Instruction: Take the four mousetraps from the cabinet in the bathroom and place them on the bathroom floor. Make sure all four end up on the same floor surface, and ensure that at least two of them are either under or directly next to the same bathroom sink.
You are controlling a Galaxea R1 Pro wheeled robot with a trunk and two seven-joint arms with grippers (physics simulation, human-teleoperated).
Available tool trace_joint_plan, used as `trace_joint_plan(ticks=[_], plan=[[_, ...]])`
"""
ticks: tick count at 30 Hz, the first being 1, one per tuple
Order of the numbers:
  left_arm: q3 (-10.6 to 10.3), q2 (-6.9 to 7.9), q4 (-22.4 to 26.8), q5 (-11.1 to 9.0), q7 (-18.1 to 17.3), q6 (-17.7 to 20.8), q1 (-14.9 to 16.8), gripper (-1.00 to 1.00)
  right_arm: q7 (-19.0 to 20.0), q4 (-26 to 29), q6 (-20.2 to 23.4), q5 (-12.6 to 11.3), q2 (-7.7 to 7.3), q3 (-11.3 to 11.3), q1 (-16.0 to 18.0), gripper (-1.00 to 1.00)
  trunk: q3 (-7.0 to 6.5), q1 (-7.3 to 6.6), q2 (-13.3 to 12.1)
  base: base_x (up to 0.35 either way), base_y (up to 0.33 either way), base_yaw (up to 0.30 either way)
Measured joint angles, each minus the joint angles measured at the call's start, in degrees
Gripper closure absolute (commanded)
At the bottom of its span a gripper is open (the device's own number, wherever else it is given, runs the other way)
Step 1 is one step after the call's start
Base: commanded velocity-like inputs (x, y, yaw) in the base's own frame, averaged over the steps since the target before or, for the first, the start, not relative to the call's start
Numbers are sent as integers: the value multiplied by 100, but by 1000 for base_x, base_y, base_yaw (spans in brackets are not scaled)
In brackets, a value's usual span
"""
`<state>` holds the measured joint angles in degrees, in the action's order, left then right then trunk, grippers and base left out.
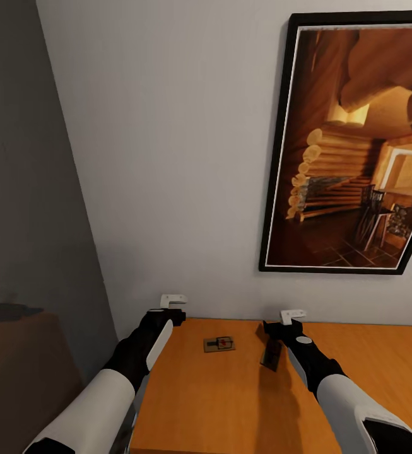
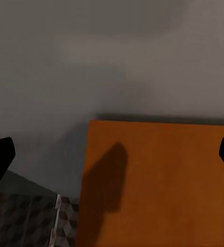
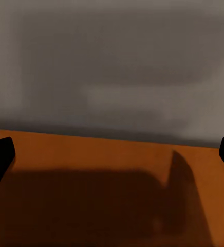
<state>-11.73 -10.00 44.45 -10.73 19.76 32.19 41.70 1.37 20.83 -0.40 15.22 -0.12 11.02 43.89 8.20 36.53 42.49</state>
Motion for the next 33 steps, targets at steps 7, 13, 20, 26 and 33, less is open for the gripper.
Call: trace_joint_plan(ticks=[7, 13, 20, 26, 33], plan=[[-13, 0, -1, 0, -4, 0, 0, -100, 8, 1, 0, -12, 0, -1, 0, -100, 0, 0, 0, 0, 0, 0], [-357, 0, 2, -3, -5, -4, 0, -100, 7, 8, 11, -23, 0, 0, 0, -100, 0, 0, 0, 0, 0, 0], [-1135, 0, -71, 15, -68, 0, -1, -100, 2, 23, 40, -32, -4, 12, 0, -100, 0, 0, 0, 0, 0, 0], [-1459, 0, -108, 33, -507, 31, 16, -100, -1, 31, 50, -34, -4, 21, 0, -100, 0, 0, 0, 0, 0, 0], [-1684, 0, -120, 594, -1004, 36, 24, -100, -2, 32, 55, -35, -3, 19, 0, -100, 0, 0, 0, 0, 0, 0]])
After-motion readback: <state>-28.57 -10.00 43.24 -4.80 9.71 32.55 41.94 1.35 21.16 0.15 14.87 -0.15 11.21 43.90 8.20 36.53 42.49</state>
